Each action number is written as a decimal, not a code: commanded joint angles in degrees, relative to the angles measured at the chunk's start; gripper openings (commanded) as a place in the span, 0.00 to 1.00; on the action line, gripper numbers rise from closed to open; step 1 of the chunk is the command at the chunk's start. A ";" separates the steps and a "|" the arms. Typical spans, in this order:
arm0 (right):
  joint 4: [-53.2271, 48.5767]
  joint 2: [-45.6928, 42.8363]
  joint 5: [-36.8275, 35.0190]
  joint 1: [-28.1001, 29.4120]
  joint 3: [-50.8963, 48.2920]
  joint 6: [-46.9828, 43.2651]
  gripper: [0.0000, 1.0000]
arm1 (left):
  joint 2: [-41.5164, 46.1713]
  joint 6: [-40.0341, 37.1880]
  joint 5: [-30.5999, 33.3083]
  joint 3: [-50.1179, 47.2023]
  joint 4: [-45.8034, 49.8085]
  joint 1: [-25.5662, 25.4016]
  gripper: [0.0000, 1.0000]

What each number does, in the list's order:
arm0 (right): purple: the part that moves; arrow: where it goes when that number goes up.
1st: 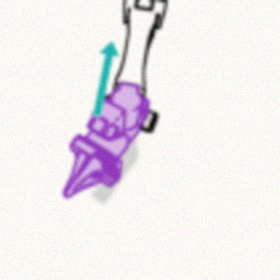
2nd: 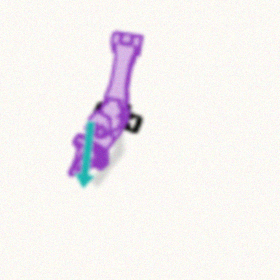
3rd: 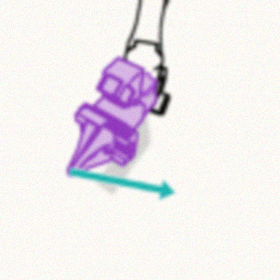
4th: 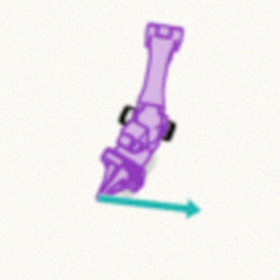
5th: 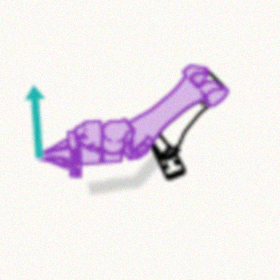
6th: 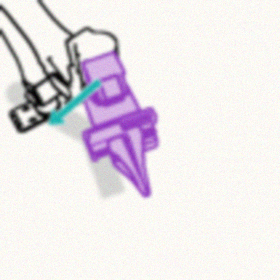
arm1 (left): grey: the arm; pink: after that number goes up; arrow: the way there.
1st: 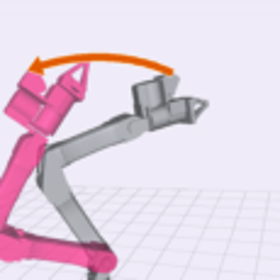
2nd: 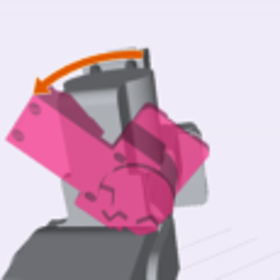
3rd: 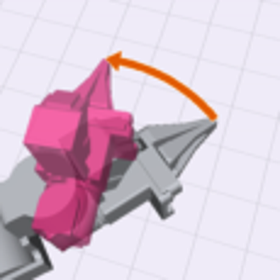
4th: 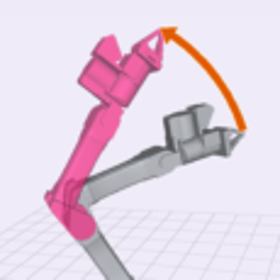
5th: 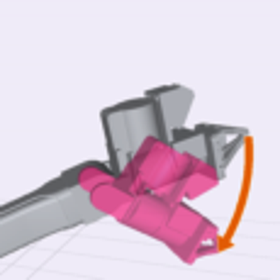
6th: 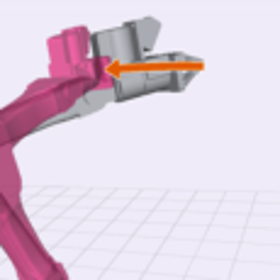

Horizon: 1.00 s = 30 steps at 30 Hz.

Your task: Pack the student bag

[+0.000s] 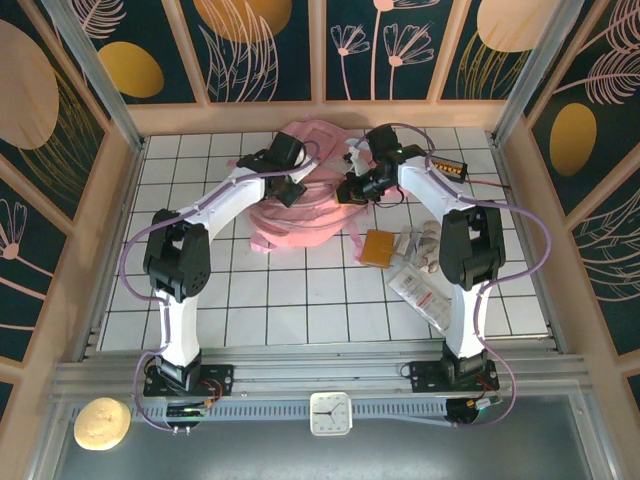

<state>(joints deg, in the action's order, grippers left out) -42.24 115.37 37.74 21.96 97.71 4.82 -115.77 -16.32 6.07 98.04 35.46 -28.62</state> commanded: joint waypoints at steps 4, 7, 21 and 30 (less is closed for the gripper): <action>-2.47 -2.73 0.49 0.85 1.51 -1.33 0.00 | -2.44 8.19 -12.43 8.22 4.45 0.41 0.00; -3.05 -2.77 -1.13 2.34 1.39 -0.57 0.00 | -2.45 12.71 -18.25 10.47 5.33 0.41 0.00; 8.52 -2.70 3.13 11.27 -0.68 18.03 0.00 | -2.33 17.05 -22.82 13.77 6.33 -1.64 0.00; 17.32 -7.10 2.02 9.69 -9.98 27.12 0.00 | 4.41 13.33 -7.98 4.37 1.99 -1.77 0.69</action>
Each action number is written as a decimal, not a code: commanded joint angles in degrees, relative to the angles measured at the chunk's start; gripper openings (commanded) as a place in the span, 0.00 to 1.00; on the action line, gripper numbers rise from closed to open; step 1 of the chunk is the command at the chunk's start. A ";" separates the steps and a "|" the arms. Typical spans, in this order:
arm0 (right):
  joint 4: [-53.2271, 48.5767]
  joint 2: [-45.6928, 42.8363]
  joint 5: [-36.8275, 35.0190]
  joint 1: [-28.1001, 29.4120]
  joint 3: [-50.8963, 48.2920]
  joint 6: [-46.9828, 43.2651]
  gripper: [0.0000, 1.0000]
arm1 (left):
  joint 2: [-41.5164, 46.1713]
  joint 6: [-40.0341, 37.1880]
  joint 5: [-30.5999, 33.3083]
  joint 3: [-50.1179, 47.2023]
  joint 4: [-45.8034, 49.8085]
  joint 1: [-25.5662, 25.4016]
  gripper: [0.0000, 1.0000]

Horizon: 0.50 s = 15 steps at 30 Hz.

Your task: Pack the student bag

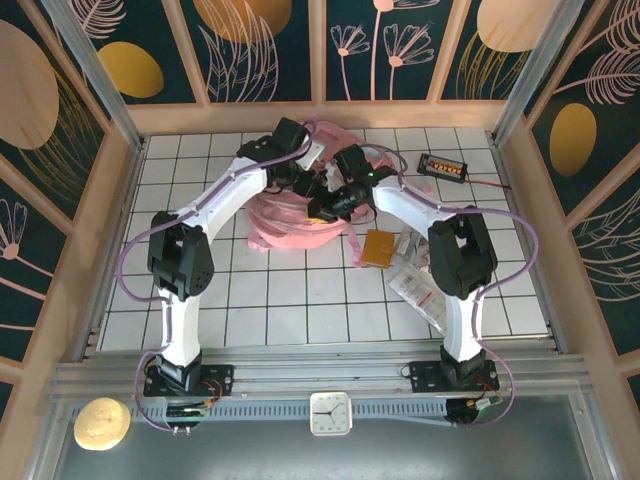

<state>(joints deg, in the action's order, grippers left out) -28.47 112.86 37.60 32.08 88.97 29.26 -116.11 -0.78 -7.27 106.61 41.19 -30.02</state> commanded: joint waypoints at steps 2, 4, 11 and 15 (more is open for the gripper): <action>2.24 -5.23 2.12 -2.08 -1.97 1.69 0.00 | 6.64 -3.80 7.79 -8.00 -5.26 0.65 0.77; 1.82 -5.50 2.23 -2.54 -2.46 1.33 0.00 | 6.91 -4.67 8.07 -10.18 -5.71 2.31 0.77; 2.46 -4.32 3.57 -2.39 -1.11 2.30 0.00 | 3.87 -10.80 9.46 -13.16 -7.56 4.77 0.77; 2.29 -4.11 3.75 -2.37 -0.90 2.30 0.00 | 1.59 -11.07 9.51 -10.84 -8.28 5.69 0.76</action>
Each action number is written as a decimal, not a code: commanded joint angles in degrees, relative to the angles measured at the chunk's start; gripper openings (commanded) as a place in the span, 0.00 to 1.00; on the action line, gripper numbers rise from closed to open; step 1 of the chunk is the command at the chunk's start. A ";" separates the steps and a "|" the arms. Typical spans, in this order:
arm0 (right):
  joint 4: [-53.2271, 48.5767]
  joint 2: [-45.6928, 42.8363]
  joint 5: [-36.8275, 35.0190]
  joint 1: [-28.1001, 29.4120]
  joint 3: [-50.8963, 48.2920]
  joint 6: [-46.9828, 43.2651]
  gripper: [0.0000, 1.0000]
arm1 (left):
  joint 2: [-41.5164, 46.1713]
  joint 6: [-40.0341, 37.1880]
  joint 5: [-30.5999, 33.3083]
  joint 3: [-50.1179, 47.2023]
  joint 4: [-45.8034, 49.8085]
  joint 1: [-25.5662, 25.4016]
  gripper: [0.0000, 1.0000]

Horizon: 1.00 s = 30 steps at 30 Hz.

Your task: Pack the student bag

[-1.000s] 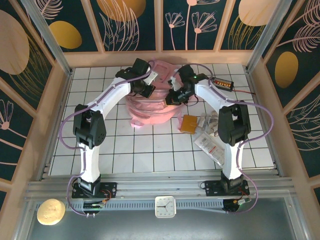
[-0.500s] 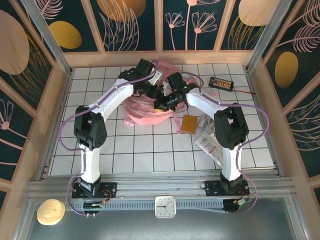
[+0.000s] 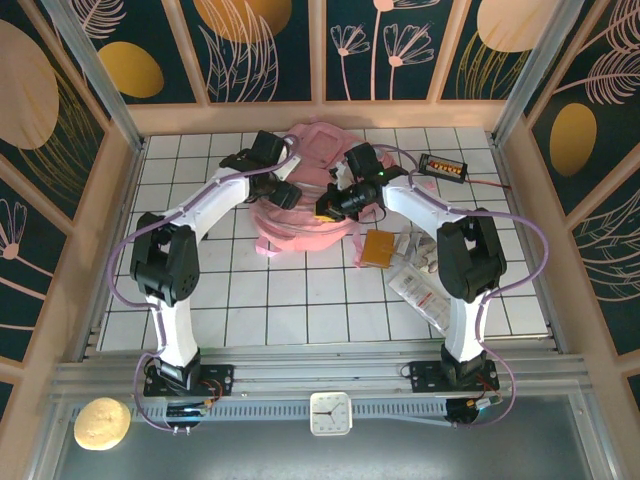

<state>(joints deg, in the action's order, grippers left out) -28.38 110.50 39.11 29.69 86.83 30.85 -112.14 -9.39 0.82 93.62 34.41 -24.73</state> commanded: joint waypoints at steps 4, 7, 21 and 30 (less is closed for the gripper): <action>1.86 -1.79 2.28 0.01 0.80 0.62 0.00 | -4.91 -3.20 0.04 4.99 -1.15 0.56 0.72; 1.37 -1.67 2.27 -0.07 1.01 0.53 0.00 | -6.75 -4.11 -5.32 6.47 -0.59 0.56 0.58; -0.96 -0.44 2.47 -1.01 3.43 -0.91 0.00 | -6.80 3.09 -11.98 6.20 -1.94 3.60 0.00; -3.31 6.02 1.89 -3.63 14.11 -3.83 0.00 | 7.89 19.22 -9.99 -3.00 -4.45 8.92 0.00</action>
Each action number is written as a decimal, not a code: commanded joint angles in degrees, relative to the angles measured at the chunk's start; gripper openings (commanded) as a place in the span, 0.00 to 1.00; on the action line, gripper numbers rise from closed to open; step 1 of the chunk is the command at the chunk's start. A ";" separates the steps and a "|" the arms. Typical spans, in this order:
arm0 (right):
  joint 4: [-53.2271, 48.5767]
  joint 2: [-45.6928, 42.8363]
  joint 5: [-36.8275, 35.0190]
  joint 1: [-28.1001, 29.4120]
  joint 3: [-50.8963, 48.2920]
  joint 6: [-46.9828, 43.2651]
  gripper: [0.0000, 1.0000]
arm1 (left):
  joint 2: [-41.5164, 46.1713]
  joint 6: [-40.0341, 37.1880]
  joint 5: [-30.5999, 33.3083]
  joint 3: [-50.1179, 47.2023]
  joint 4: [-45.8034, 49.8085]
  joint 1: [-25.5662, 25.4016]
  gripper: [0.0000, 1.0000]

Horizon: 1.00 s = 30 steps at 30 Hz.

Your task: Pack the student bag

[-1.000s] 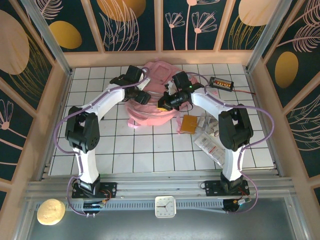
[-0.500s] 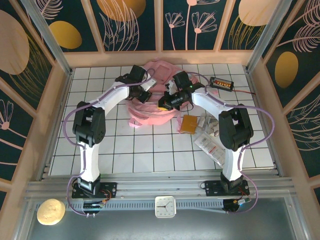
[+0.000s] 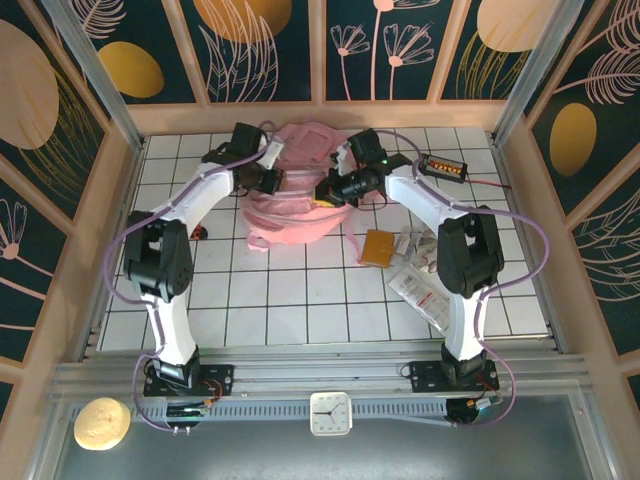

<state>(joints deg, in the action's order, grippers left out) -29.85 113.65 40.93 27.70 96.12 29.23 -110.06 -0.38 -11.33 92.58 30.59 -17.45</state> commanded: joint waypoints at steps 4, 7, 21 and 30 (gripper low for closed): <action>-3.35 7.23 0.79 -3.46 11.23 -3.34 0.00 | 10.77 22.86 0.35 -10.86 -6.20 0.20 0.00; -6.46 9.29 1.92 -3.84 14.39 -5.24 0.00 | 9.89 27.94 1.97 -12.11 -7.52 -4.38 0.00; -31.19 4.88 -17.93 2.27 12.90 -25.77 0.00 | -7.99 26.38 4.02 10.25 2.04 -10.32 0.00; -29.70 0.71 -17.71 3.31 9.75 -25.30 0.00 | -12.87 27.67 0.36 16.23 2.97 -10.14 0.00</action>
<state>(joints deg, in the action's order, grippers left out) -54.06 117.97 20.49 29.41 107.59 4.38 -120.90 25.41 -9.23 105.56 40.73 -28.32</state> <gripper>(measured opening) 0.070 0.059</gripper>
